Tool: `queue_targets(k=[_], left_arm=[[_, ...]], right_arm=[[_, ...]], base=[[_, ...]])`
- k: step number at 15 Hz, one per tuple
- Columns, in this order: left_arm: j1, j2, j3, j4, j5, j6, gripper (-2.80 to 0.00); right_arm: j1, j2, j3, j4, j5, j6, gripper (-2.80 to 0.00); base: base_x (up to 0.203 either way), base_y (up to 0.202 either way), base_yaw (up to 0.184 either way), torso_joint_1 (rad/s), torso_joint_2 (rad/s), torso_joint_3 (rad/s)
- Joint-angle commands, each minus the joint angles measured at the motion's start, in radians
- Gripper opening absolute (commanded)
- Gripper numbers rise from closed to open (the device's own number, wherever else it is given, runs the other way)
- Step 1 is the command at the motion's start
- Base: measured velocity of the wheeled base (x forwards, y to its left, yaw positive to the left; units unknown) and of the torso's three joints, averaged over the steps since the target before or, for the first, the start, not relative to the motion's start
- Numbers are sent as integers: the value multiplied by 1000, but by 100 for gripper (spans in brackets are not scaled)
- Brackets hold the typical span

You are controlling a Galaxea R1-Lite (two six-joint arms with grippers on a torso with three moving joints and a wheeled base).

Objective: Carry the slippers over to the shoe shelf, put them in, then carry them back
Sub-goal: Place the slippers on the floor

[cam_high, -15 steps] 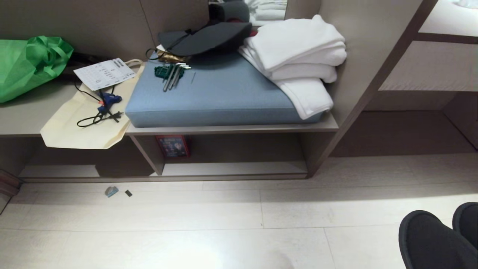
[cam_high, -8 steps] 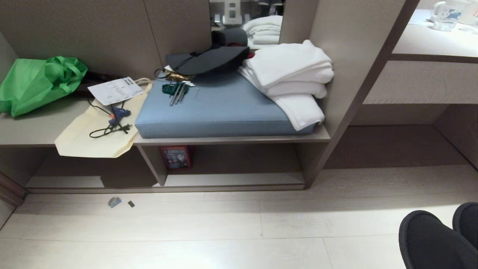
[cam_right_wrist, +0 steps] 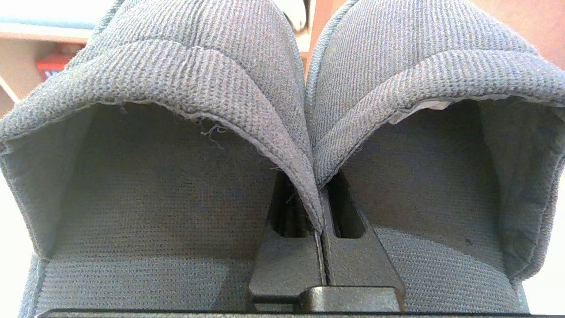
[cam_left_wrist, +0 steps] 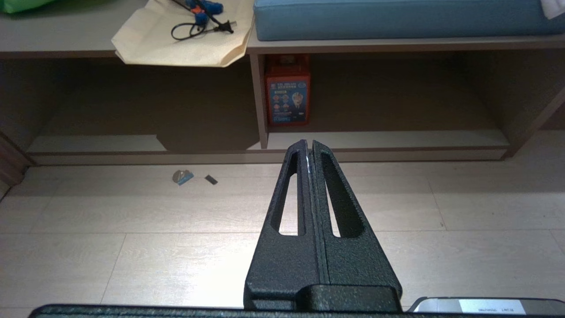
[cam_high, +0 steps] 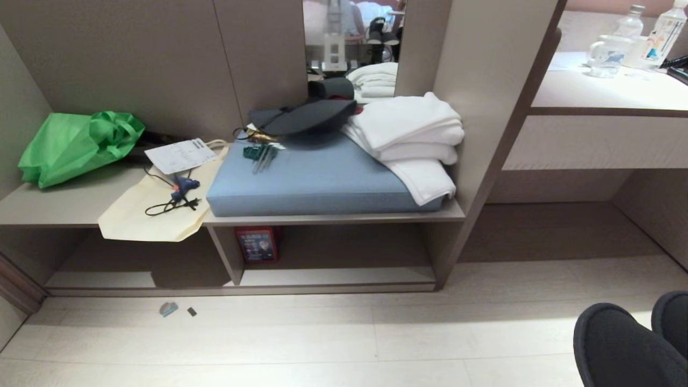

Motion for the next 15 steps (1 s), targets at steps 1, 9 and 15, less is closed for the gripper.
queue_targets(k=[1,9,15], left_arm=[[0,1,0,0,0,-1,-280],[0,1,0,0,0,-1,-280],[0,1,0,0,0,1,-280]], right_arm=[[0,0,0,0,0,0,-280],[0,0,0,0,0,0,-280],[0,0,0,0,0,1,-280]], base=[[0,0,0,7,2,207],[0,0,0,3,1,196],[0,0,0,0,0,29]])
